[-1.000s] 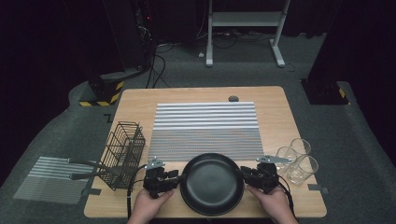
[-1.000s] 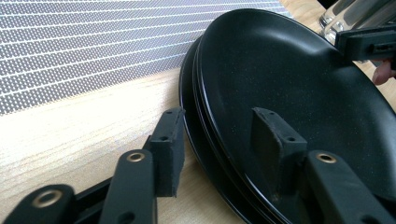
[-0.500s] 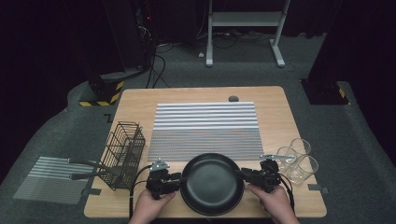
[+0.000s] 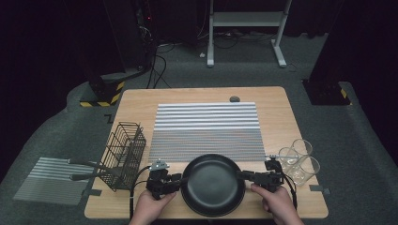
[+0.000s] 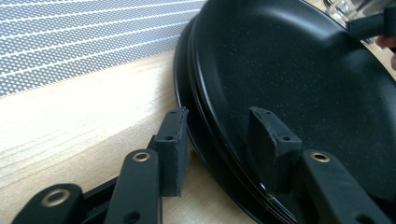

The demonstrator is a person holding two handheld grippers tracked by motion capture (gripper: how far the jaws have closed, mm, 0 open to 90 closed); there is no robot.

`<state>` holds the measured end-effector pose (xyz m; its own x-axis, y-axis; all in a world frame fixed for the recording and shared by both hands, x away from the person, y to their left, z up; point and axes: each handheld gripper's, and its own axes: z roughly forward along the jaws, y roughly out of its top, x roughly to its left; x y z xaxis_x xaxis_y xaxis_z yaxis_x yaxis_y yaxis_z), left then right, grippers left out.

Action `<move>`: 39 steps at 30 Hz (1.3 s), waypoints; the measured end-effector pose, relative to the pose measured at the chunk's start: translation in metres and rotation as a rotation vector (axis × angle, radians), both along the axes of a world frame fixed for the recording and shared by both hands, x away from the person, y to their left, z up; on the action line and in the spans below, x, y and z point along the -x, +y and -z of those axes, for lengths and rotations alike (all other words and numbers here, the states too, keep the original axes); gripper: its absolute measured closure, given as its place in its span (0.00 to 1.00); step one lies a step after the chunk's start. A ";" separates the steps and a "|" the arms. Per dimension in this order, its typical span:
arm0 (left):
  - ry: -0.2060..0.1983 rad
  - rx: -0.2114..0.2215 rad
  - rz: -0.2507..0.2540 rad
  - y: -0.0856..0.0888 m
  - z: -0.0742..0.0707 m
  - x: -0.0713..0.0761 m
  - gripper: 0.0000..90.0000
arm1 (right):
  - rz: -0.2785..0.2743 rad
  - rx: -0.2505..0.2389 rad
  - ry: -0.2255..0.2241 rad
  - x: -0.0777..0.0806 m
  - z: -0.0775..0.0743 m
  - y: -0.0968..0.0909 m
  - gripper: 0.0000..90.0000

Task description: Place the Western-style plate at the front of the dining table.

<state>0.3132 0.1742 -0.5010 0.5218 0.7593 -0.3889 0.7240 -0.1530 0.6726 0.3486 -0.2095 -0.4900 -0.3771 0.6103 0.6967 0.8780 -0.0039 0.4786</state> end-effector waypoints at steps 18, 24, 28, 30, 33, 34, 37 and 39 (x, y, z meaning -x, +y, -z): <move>0.017 0.005 0.016 0.003 -0.001 0.000 0.66 | -0.042 0.004 0.063 -0.003 -0.001 -0.003 0.56; 0.024 -0.009 0.039 0.003 -0.003 0.000 0.67 | -0.053 0.060 0.068 -0.002 -0.005 -0.002 0.62; 0.021 -0.013 0.030 0.002 -0.003 0.001 0.67 | -0.047 0.092 0.060 0.000 -0.007 0.000 0.66; 0.016 -0.017 0.034 0.002 -0.004 0.002 0.67 | -0.037 0.097 0.055 0.000 -0.007 0.001 0.67; 0.015 -0.021 0.034 0.002 -0.005 0.002 0.67 | -0.028 0.117 0.021 0.003 -0.007 0.003 0.69; 0.015 -0.018 0.039 0.002 -0.005 0.002 0.67 | -0.028 0.117 0.021 0.003 -0.007 0.003 0.69; 0.010 -0.018 0.031 0.001 -0.005 0.003 0.67 | -0.022 0.146 0.008 0.004 -0.008 0.005 0.73; 0.017 -0.003 0.038 0.001 -0.006 0.003 0.69 | -0.019 0.155 0.004 0.004 -0.008 0.006 0.74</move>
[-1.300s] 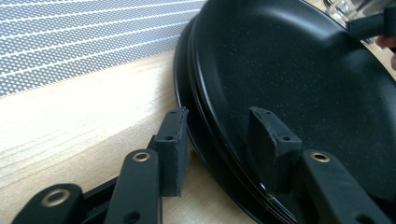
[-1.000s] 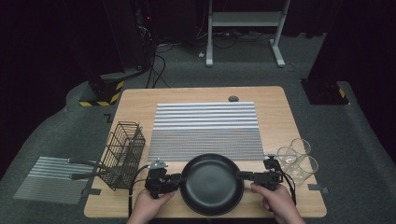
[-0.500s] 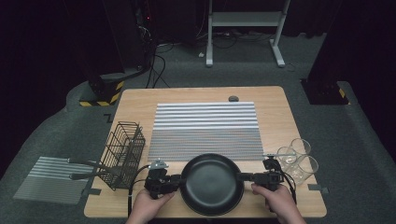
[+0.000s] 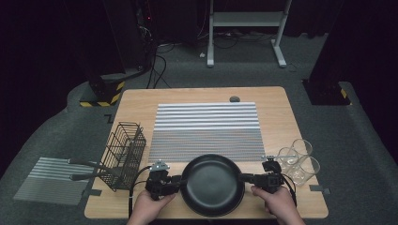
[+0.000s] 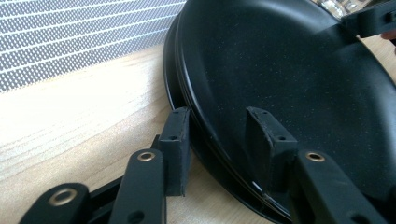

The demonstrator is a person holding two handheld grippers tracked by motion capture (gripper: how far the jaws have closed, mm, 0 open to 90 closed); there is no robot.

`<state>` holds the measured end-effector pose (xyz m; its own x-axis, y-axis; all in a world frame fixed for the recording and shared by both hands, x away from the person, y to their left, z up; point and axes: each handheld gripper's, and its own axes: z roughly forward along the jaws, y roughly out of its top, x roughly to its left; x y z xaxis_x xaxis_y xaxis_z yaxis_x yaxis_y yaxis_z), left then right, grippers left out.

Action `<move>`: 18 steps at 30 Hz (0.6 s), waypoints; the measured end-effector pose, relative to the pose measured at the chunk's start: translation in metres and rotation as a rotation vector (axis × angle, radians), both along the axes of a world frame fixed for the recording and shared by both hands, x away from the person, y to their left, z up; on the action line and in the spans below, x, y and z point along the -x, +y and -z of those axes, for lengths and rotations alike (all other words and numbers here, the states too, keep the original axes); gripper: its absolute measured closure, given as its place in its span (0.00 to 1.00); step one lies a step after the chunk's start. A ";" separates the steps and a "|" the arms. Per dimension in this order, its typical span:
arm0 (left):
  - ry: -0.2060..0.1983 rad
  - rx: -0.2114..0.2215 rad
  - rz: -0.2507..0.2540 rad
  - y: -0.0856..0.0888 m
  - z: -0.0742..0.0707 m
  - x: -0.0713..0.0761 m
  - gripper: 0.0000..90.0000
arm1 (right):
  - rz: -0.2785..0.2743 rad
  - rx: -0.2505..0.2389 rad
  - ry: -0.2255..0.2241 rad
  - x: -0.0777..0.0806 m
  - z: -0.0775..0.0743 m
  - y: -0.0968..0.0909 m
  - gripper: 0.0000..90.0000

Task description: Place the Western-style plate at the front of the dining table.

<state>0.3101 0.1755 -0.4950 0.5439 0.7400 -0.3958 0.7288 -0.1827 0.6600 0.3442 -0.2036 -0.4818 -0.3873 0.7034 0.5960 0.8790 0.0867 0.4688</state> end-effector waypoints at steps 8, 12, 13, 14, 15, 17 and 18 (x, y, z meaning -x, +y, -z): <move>-0.005 -0.023 -0.013 -0.002 -0.001 0.001 0.70 | 0.006 0.020 -0.011 0.001 -0.001 0.002 0.76; -0.006 -0.031 -0.010 -0.002 -0.001 0.001 0.71 | 0.015 0.017 -0.010 0.001 -0.001 0.003 0.76; -0.006 -0.032 -0.005 -0.001 -0.001 0.001 0.72 | 0.022 0.016 -0.006 0.002 -0.001 0.003 0.76; -0.004 -0.026 -0.006 -0.001 -0.001 0.001 0.72 | 0.024 0.018 -0.007 0.002 -0.001 0.004 0.76; -0.001 -0.022 -0.012 -0.001 -0.001 0.001 0.72 | 0.026 0.022 -0.010 0.002 -0.001 0.004 0.76; -0.002 -0.026 -0.009 -0.001 -0.001 0.001 0.72 | 0.028 0.022 -0.013 0.002 -0.001 0.005 0.76; -0.003 -0.028 -0.012 -0.001 -0.001 0.001 0.72 | 0.033 0.022 -0.014 0.002 -0.001 0.005 0.76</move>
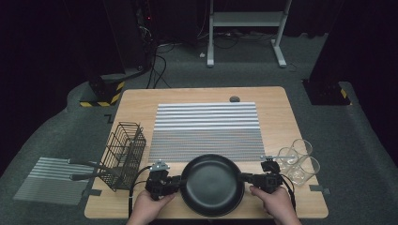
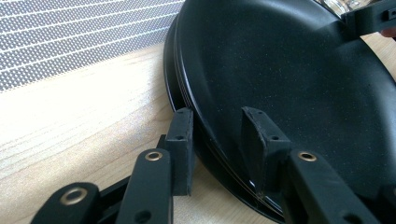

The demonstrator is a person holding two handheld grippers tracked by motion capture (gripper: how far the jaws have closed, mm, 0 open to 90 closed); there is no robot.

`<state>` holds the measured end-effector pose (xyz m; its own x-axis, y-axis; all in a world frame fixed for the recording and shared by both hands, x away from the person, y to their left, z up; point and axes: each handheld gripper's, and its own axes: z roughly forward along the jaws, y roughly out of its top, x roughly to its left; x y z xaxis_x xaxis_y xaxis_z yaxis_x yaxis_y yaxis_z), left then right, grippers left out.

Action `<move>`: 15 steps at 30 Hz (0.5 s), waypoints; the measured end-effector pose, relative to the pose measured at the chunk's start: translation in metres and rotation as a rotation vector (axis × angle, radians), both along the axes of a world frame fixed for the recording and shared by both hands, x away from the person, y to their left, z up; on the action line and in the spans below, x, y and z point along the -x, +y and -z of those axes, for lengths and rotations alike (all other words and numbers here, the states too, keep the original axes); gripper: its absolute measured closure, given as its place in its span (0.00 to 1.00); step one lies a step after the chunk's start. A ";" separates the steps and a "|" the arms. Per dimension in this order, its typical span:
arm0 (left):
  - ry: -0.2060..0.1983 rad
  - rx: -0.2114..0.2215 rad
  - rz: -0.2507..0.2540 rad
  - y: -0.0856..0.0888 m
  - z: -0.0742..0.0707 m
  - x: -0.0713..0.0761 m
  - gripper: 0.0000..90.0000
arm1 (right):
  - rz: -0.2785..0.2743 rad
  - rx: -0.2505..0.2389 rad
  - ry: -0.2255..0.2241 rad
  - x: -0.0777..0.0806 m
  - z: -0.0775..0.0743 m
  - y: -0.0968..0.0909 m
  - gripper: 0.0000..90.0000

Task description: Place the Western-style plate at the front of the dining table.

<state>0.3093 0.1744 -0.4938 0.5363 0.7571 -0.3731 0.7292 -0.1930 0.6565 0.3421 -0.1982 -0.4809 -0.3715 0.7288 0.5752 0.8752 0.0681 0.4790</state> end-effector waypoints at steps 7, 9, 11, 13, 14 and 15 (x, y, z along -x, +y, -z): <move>0.005 -0.003 -0.008 0.000 0.000 0.000 0.73 | 0.013 0.000 -0.007 0.000 0.000 0.003 0.74; 0.007 -0.012 -0.003 0.000 -0.001 0.000 0.73 | 0.012 0.004 -0.012 0.000 0.000 0.003 0.74; 0.011 -0.015 -0.009 -0.001 -0.002 0.000 0.73 | 0.013 0.001 -0.014 0.000 0.000 0.004 0.74; 0.013 -0.024 -0.004 -0.001 -0.002 -0.001 0.73 | 0.015 0.002 -0.013 0.000 0.000 0.005 0.73; 0.014 -0.029 -0.003 -0.002 -0.003 -0.001 0.73 | 0.024 0.002 -0.026 0.000 0.000 0.007 0.73; 0.014 -0.029 -0.003 -0.002 -0.003 -0.001 0.73 | 0.024 0.002 -0.026 0.000 0.000 0.007 0.73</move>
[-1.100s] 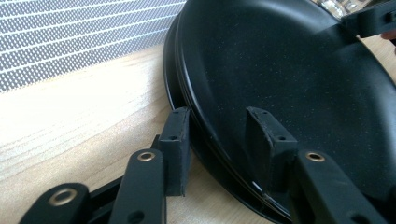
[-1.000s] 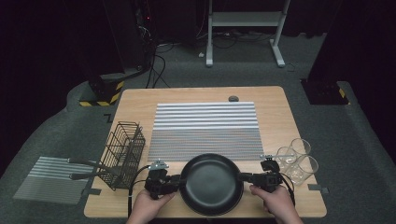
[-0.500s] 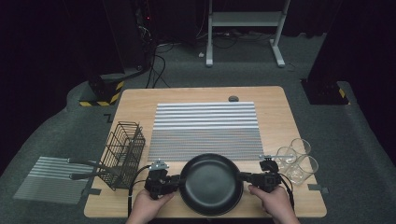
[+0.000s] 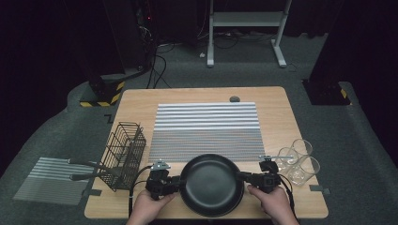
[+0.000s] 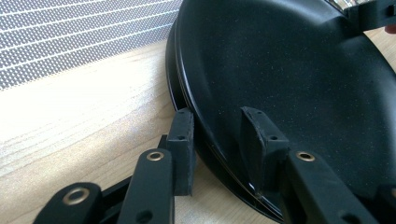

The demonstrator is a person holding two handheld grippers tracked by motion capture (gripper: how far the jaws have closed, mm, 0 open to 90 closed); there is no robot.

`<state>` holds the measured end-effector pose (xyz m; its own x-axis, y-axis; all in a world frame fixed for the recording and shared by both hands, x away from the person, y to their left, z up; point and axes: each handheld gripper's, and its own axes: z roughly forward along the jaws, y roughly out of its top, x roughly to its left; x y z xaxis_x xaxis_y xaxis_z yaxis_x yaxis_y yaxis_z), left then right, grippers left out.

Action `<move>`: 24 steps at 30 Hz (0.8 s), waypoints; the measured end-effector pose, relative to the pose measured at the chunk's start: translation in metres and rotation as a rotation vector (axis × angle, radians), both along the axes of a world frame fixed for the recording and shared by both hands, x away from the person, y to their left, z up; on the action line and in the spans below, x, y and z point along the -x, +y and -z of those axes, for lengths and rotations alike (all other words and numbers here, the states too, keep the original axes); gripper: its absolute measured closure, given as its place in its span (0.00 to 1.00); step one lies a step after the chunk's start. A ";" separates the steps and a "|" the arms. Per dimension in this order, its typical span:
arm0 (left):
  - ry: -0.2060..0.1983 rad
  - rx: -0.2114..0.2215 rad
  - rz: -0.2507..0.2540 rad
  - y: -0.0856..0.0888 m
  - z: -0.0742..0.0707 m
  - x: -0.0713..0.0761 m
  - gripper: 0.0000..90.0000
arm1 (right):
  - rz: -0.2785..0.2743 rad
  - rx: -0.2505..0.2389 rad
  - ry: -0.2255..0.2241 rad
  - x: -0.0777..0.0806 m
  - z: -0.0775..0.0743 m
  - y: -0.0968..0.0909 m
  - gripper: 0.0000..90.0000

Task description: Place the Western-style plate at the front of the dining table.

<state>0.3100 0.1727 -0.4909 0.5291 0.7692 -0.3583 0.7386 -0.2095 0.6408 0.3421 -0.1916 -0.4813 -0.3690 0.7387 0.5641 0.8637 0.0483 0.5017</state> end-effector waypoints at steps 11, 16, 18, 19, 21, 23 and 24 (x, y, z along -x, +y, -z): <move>0.001 0.017 -0.016 0.003 -0.002 0.000 0.74 | 0.010 0.014 -0.034 0.001 0.002 0.010 0.73; -0.010 0.021 -0.021 0.006 -0.004 -0.001 0.75 | -0.023 0.036 -0.016 0.000 0.007 0.017 0.71; -0.011 0.025 -0.025 0.007 -0.003 0.000 0.76 | -0.018 0.054 -0.049 0.001 0.008 0.020 0.71; -0.012 0.028 -0.027 0.007 -0.003 0.000 0.76 | -0.028 0.064 -0.041 0.001 0.007 0.020 0.72; -0.013 0.028 -0.025 0.007 -0.003 -0.001 0.76 | -0.028 0.062 -0.044 0.001 0.007 0.019 0.72; -0.016 0.029 -0.029 0.007 -0.003 0.000 0.76 | -0.030 0.062 -0.045 0.001 0.007 0.019 0.72; -0.017 0.029 -0.030 0.007 -0.004 0.000 0.76 | -0.028 0.063 -0.047 0.001 0.007 0.019 0.72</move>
<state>0.3100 0.1793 -0.4873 0.5120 0.7741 -0.3723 0.7335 -0.1684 0.6585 0.3410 -0.1721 -0.4886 -0.4151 0.7611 0.4984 0.8372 0.1052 0.5367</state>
